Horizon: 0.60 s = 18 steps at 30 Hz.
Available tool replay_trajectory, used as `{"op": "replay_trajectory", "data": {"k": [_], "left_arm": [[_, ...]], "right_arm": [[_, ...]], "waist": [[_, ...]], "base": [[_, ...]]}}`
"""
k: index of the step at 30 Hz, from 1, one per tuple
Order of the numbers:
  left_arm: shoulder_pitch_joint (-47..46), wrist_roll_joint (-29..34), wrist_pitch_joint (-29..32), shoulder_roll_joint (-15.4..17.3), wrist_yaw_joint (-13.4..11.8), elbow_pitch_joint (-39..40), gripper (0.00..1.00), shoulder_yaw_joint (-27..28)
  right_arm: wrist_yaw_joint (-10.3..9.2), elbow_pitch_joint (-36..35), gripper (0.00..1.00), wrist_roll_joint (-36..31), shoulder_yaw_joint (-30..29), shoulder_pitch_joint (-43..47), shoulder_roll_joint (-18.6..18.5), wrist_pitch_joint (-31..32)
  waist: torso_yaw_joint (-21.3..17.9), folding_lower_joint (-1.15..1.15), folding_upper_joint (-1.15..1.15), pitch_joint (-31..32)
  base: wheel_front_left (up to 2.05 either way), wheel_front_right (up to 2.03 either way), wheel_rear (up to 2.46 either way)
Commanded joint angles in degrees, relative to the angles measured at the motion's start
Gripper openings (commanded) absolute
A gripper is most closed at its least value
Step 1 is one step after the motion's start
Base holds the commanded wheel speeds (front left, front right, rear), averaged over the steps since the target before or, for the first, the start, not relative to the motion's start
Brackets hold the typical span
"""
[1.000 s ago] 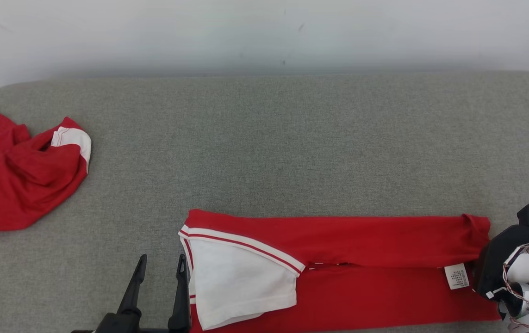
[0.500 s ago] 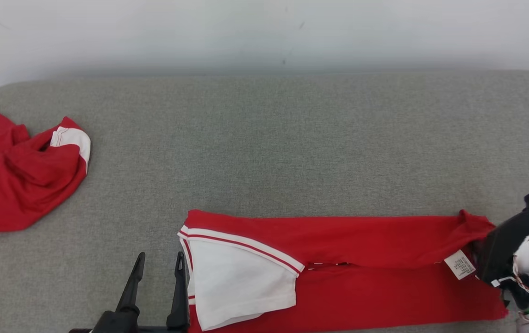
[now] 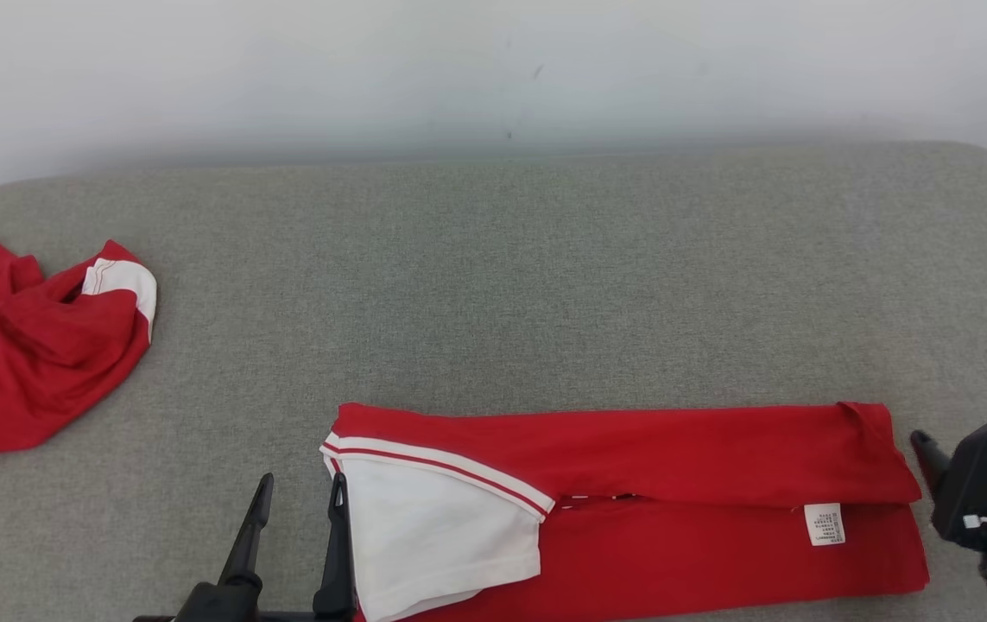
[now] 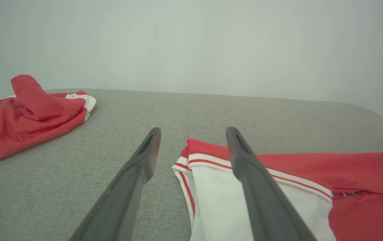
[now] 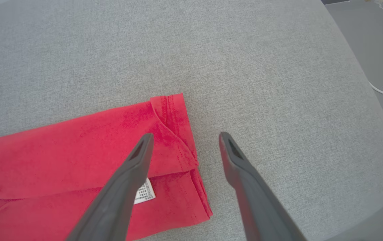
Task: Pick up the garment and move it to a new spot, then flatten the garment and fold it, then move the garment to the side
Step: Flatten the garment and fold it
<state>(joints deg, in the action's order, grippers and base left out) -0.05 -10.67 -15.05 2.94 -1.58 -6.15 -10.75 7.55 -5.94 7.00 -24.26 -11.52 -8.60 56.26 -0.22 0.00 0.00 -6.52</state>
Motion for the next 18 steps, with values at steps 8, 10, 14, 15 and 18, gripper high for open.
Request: {"op": "replay_trajectory", "data": {"k": [8, 10, 14, 15, 18], "left_arm": [[-1.2, -0.2, -0.2, -0.1, 0.2, 0.0, 1.0, -0.7], [-1.4, 0.0, -0.2, -0.1, 0.1, 0.1, 1.0, -0.7], [-1.6, 0.3, -0.2, -0.1, 0.0, 0.2, 1.0, -0.5], [-1.7, 0.4, -0.2, -0.1, 0.1, 0.2, 1.0, -0.5], [-1.9, 0.5, -0.2, -0.1, 0.1, 0.3, 1.0, -0.5]], "right_arm": [[-0.14, 7.2, 1.0, -2.1, -1.0, -1.4, 0.8, 0.2], [-0.14, 9.6, 1.0, -2.6, -1.9, -1.9, 0.8, -0.5], [-0.14, 14.1, 1.0, -4.0, -3.1, -3.0, 0.3, -2.3], [-0.14, 15.2, 1.0, -4.2, -3.2, -3.2, 0.3, -2.5], [-0.14, 18.5, 1.0, -4.6, -3.2, -3.7, 0.4, -3.2]], "waist": [[2.2, 0.0, 0.0, -2.1], [2.8, 0.0, 0.0, -2.7], [3.9, 0.0, 0.0, -3.7], [4.0, 0.0, 0.0, -3.8], [4.3, 0.0, 0.0, -4.2]], "base": [[0.0, 0.0, 0.0], [0.0, 0.0, 0.0], [0.0, 0.0, 0.0], [0.0, 0.0, 0.0], [0.0, 0.0, 0.0]]}}
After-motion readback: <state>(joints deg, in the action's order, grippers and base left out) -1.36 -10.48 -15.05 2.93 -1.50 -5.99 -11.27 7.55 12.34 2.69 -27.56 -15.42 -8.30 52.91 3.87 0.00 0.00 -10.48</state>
